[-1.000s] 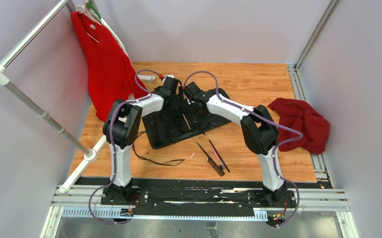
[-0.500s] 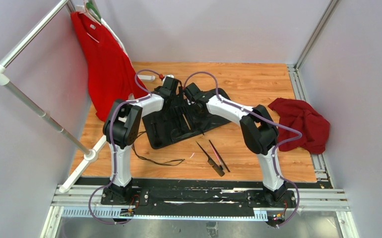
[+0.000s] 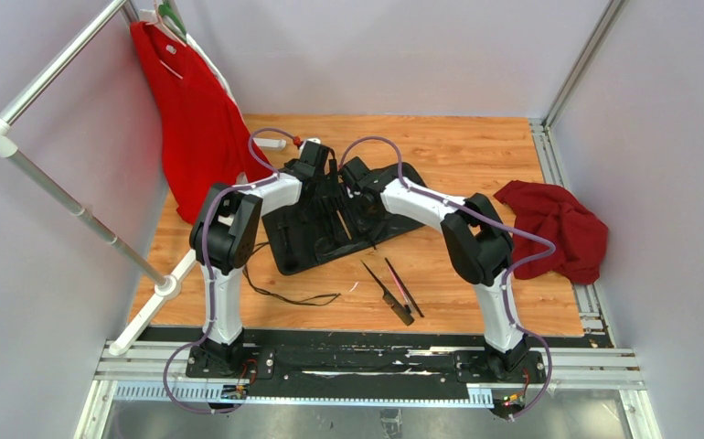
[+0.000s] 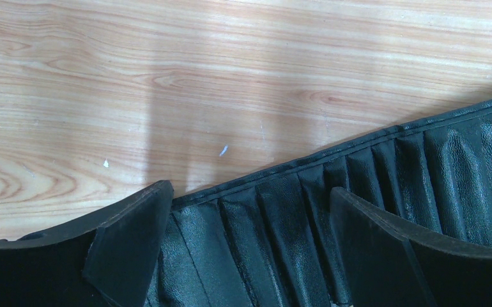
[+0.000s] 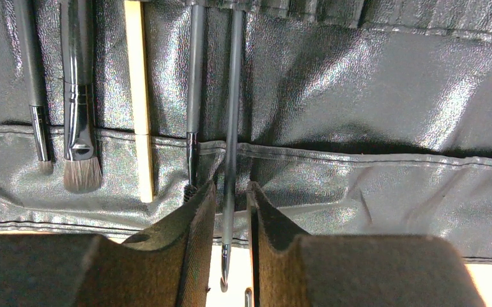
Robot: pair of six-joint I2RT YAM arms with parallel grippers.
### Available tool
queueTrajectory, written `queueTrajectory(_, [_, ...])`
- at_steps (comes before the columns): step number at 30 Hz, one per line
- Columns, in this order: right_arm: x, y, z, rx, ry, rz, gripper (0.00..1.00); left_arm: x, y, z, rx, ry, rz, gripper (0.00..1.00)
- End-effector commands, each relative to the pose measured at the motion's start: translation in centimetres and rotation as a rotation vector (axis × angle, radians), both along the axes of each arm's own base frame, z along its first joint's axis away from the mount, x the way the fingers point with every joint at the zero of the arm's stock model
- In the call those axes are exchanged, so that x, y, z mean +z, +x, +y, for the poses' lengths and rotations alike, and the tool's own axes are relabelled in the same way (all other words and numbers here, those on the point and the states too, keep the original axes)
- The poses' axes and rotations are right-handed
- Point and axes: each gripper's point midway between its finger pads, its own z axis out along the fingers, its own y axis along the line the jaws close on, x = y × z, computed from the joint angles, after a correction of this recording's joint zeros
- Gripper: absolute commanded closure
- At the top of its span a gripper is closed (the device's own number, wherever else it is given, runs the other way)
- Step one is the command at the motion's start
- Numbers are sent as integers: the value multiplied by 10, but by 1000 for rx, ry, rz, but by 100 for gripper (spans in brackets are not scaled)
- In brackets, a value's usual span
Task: Organize the makeup
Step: Place the makeup brush in the storage box.
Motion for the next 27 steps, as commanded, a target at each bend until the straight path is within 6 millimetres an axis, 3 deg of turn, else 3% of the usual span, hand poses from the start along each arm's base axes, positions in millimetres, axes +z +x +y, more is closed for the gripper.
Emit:
queueTrajectory(1, [13, 2, -12, -23, -7, -27, 76, -46, -39, 12, -7, 22, 185, 1])
queueTrajectory(5, [12, 1, -14, -27, -10, -27, 80, -45, -39, 12, -7, 21, 184, 1])
queueTrajectory(14, [6, 3, -11, -29, -1, -24, 99, -46, -39, 12, -7, 21, 184, 1])
queueTrajectory(27, [1, 29, 8, -27, 32, -56, 99, -46, -38, 12, -13, 22, 185, 1])
